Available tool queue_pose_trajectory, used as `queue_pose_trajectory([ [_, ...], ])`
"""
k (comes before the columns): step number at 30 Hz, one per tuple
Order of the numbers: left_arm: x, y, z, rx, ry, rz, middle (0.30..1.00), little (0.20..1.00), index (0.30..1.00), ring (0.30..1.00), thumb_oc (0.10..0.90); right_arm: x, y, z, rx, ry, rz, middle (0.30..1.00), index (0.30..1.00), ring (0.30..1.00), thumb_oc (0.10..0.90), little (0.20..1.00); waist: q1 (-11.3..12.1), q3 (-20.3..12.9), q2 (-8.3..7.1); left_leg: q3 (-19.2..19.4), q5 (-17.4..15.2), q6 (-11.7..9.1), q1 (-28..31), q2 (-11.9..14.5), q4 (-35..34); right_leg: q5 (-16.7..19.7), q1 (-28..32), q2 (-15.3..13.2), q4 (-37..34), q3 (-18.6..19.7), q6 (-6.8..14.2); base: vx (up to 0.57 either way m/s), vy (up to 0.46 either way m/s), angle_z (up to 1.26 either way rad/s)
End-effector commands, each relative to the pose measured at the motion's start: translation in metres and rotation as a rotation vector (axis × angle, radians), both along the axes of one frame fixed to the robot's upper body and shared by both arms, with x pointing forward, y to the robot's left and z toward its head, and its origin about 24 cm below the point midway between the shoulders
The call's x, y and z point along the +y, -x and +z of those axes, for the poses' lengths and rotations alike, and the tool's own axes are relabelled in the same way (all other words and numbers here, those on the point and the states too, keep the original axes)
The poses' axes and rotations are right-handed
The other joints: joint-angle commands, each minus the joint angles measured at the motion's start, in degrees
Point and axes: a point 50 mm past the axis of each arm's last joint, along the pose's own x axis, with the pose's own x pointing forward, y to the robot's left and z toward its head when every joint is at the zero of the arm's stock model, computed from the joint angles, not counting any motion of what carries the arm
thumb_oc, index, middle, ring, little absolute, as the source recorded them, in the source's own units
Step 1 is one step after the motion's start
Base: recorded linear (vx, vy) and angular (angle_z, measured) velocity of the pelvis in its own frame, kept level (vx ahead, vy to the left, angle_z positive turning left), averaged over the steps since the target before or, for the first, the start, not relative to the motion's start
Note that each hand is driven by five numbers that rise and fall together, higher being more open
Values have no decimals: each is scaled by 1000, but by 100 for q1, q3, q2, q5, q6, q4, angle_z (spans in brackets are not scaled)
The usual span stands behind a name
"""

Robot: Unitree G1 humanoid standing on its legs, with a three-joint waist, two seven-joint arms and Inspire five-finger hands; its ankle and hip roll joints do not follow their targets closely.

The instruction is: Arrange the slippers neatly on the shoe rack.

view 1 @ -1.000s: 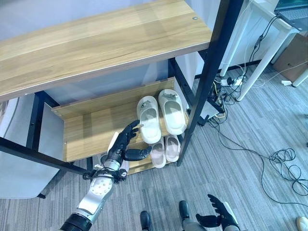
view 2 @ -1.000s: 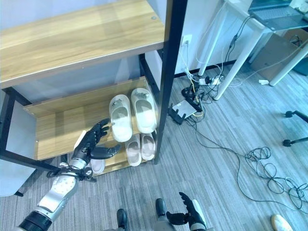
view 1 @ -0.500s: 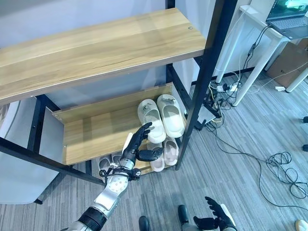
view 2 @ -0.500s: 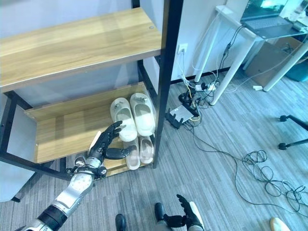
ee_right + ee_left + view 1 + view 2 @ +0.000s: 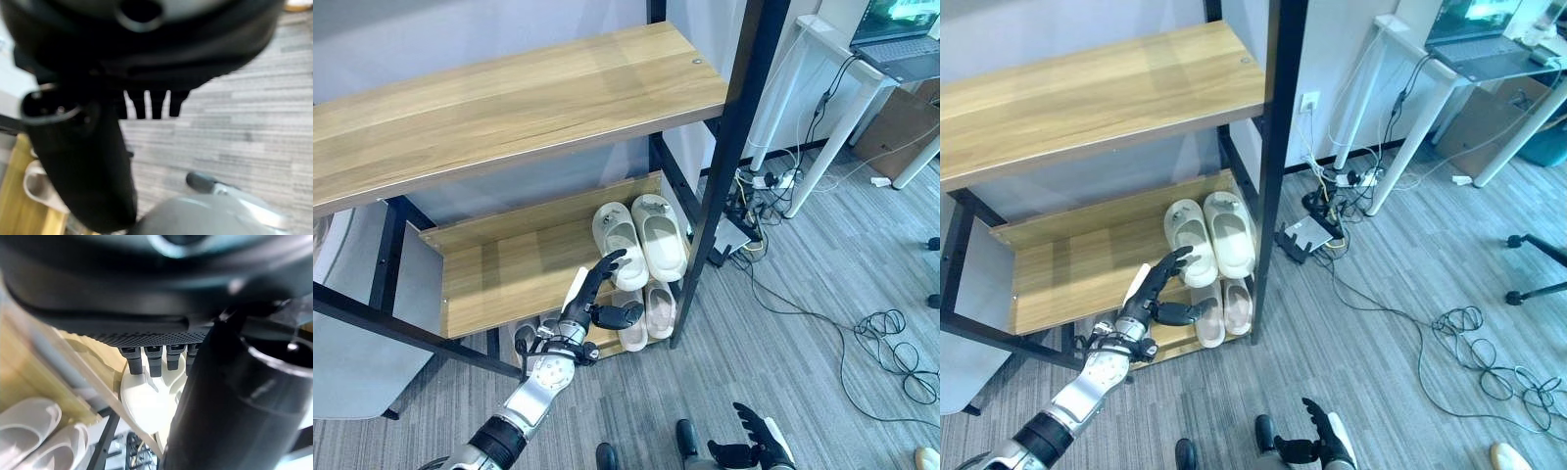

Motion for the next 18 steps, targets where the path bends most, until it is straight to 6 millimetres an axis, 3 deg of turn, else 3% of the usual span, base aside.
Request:
queue_pose_trajectory([
  [1, 8, -16, 52, -225, 85, -20, 900, 900, 900, 900, 800, 0, -3, 6, -58, -26, -25, 900, 900, 900, 800, 900, 124, -184, -235, -129, -317, -87, -8, -188, 13, -563, 242, 18, 38, -264, 287, 0, 0, 0],
  [7, 23, -11, 57, -257, 39, 27, 900, 900, 900, 900, 800, 1, 10, -2, 3, -33, -38, 900, 900, 900, 800, 900, 199, -235, -264, -182, -309, -91, 23, -192, 13, -570, 299, 28, 38, -321, 282, -5, -5, 2],
  [16, 31, -6, 64, -282, 81, 36, 900, 900, 900, 900, 800, 4, 8, -9, 41, -38, -49, 900, 900, 900, 800, 900, 343, -387, -281, -235, -303, -94, 147, -193, 13, -582, 462, 32, 38, -400, 277, -26, -13, 5],
  [18, 38, 4, 61, -257, 83, 14, 900, 900, 900, 900, 800, 2, 10, -13, 78, -25, -51, 900, 900, 900, 800, 900, 430, -467, -263, -268, -315, -87, 241, -203, 13, -611, 580, 34, 38, -468, 262, -14, -17, 9],
])
